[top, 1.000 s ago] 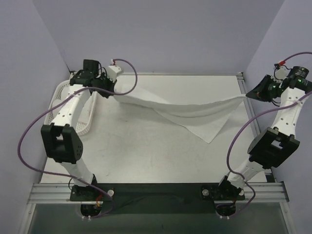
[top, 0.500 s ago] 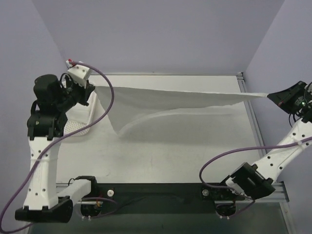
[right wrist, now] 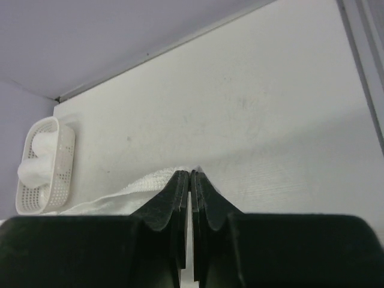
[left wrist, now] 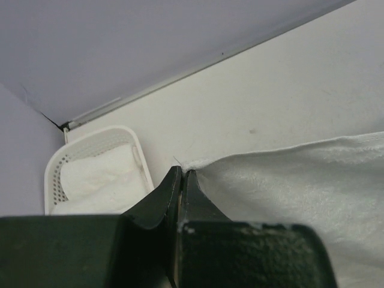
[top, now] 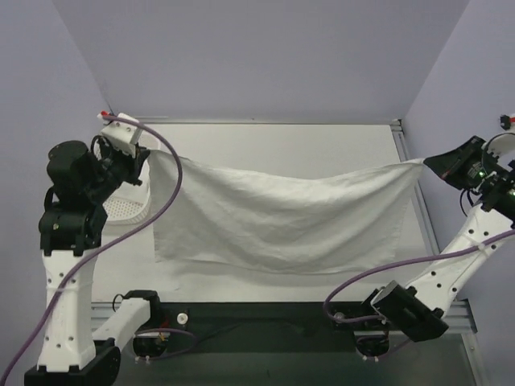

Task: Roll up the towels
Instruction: Flatten the towel, then fold the towel

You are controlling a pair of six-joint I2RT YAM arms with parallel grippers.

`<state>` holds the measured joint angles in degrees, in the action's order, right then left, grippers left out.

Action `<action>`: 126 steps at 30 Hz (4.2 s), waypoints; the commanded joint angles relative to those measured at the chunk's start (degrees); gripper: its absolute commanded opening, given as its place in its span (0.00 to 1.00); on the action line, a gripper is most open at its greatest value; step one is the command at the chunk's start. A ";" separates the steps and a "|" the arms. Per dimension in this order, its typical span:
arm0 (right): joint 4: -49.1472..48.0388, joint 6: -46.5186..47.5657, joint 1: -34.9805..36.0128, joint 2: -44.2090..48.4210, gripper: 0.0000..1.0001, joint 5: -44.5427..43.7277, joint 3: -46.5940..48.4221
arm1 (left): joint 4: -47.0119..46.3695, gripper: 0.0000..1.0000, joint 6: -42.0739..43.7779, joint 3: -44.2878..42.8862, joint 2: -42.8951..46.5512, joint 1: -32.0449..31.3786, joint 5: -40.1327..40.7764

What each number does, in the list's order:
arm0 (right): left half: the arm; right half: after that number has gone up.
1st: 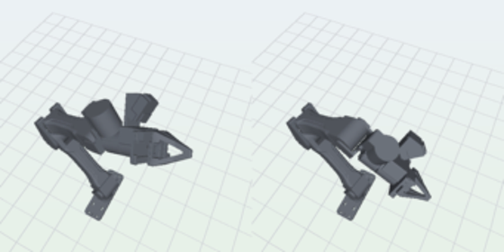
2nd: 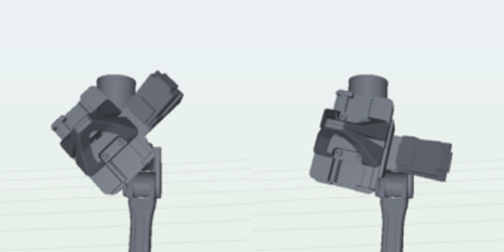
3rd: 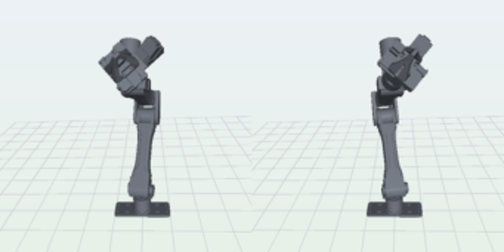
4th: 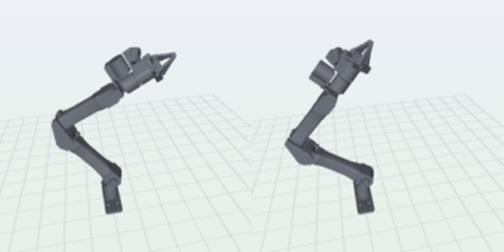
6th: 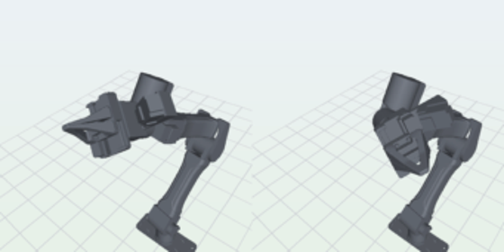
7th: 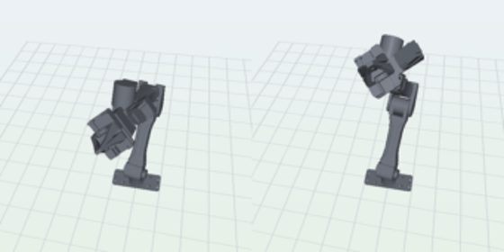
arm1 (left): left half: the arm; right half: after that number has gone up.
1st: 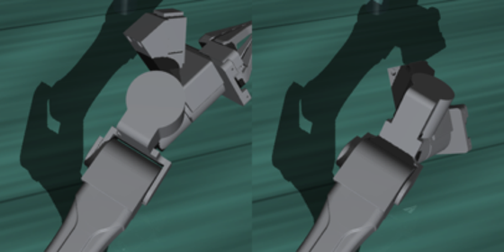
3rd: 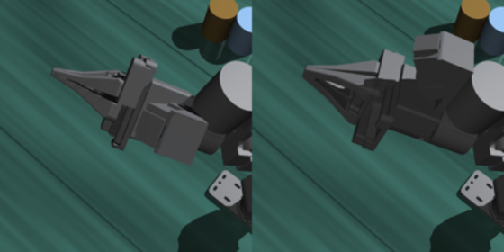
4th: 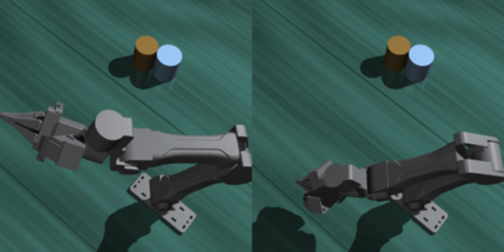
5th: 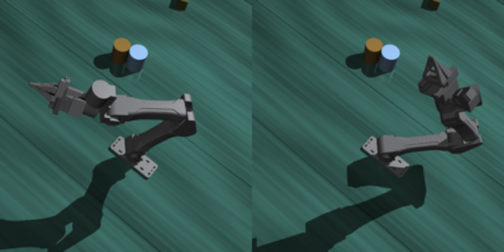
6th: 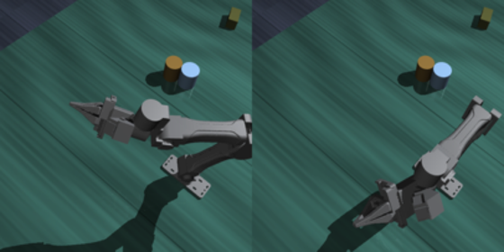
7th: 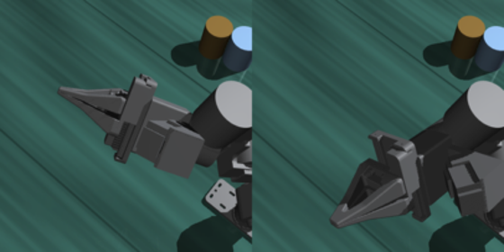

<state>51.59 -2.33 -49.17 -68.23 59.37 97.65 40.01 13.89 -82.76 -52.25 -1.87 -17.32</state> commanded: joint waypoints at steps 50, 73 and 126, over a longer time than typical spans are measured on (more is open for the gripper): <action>-3.69 4.79 27.46 -41.97 0.00 -41.97 -7.99 | -2.92 0.00 21.71 17.54 -40.12 -0.24 0.44; -8.27 6.37 30.45 -42.79 0.00 -46.02 -11.00 | -1.27 0.00 18.01 12.47 -49.10 -1.21 2.47; -5.37 9.18 29.22 -41.38 0.00 -43.20 -11.08 | 4.01 0.00 17.13 10.79 -44.97 -4.72 5.89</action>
<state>42.70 6.96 -19.97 -113.36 14.59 83.24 42.00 29.50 -67.40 -100.73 -6.76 -11.81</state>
